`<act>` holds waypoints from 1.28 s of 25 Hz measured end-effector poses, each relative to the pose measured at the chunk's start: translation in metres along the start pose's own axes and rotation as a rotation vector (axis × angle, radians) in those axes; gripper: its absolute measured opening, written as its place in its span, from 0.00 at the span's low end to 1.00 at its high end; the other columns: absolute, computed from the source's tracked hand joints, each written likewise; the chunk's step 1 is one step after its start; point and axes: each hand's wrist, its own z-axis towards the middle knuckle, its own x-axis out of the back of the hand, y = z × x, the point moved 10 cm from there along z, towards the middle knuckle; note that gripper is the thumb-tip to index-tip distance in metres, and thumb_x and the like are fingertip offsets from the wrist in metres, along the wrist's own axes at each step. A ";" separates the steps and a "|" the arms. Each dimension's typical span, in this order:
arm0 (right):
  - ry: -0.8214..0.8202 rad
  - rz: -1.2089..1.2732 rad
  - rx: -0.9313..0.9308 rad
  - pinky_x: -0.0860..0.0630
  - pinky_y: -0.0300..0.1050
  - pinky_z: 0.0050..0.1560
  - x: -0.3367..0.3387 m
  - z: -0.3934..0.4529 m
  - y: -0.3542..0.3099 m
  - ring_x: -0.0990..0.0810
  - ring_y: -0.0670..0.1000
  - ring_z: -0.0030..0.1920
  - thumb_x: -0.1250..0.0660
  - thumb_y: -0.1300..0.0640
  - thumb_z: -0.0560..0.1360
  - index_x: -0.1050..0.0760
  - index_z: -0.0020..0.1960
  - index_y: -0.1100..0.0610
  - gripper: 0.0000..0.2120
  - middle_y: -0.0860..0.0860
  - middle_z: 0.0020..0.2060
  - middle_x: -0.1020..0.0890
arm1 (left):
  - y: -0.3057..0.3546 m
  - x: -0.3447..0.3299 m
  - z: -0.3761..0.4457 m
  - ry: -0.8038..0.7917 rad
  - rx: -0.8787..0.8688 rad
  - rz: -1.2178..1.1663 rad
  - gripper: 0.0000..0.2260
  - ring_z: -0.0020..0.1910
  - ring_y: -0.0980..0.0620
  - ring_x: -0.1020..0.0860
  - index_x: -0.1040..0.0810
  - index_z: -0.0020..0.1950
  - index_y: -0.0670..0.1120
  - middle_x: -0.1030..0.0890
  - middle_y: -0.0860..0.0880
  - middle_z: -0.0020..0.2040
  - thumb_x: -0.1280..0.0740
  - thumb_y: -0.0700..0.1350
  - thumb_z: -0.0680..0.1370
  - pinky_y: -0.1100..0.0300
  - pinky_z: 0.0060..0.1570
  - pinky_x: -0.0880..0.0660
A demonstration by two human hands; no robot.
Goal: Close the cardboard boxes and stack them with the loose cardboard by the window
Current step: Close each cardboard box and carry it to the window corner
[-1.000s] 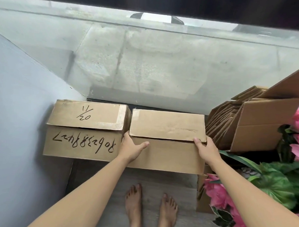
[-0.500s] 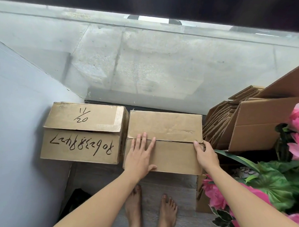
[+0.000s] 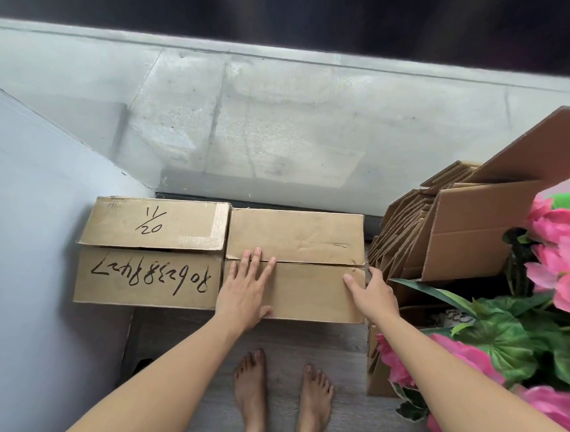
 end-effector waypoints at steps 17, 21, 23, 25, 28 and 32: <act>0.026 -0.470 0.254 0.28 0.52 0.59 0.113 -0.291 -0.066 0.24 0.59 0.63 0.41 0.40 0.79 0.28 0.62 0.56 0.22 0.56 0.61 0.22 | 0.033 0.201 -0.211 -0.014 -0.008 -0.039 0.20 0.67 0.44 0.28 0.31 0.70 0.46 0.25 0.44 0.66 0.40 0.55 0.82 0.50 0.64 0.30; 0.019 -0.469 0.314 0.27 0.52 0.60 0.129 -0.350 -0.081 0.25 0.60 0.63 0.41 0.41 0.79 0.29 0.64 0.57 0.23 0.57 0.62 0.23 | 0.034 0.237 -0.262 0.003 0.016 -0.173 0.21 0.67 0.45 0.28 0.30 0.70 0.46 0.25 0.45 0.66 0.40 0.55 0.82 0.51 0.64 0.28; 0.018 -0.469 0.317 0.26 0.52 0.59 0.133 -0.367 -0.083 0.24 0.60 0.62 0.41 0.42 0.79 0.29 0.65 0.57 0.23 0.57 0.61 0.22 | 0.031 0.240 -0.279 -0.016 0.064 -0.314 0.21 0.67 0.44 0.27 0.29 0.70 0.46 0.24 0.45 0.66 0.39 0.56 0.81 0.51 0.63 0.28; 0.012 -0.448 0.292 0.26 0.52 0.57 0.128 -0.377 -0.079 0.23 0.60 0.62 0.41 0.42 0.79 0.29 0.65 0.57 0.22 0.57 0.61 0.22 | 0.031 0.241 -0.290 -0.006 0.081 -0.400 0.21 0.66 0.44 0.26 0.28 0.70 0.46 0.23 0.45 0.66 0.39 0.57 0.81 0.52 0.62 0.27; -0.046 -0.363 0.226 0.26 0.52 0.58 0.110 -0.395 -0.060 0.23 0.59 0.63 0.40 0.42 0.79 0.30 0.68 0.56 0.24 0.56 0.63 0.22 | 0.045 0.222 -0.303 -0.069 -0.020 -0.317 0.22 0.64 0.44 0.25 0.28 0.68 0.46 0.22 0.45 0.65 0.38 0.58 0.81 0.51 0.61 0.26; -0.110 -0.206 0.090 0.27 0.52 0.62 0.081 -0.419 -0.012 0.24 0.59 0.64 0.39 0.41 0.79 0.31 0.71 0.54 0.26 0.56 0.65 0.23 | 0.061 0.193 -0.312 -0.186 -0.102 -0.154 0.22 0.65 0.44 0.24 0.28 0.69 0.45 0.22 0.44 0.66 0.39 0.57 0.81 0.50 0.61 0.26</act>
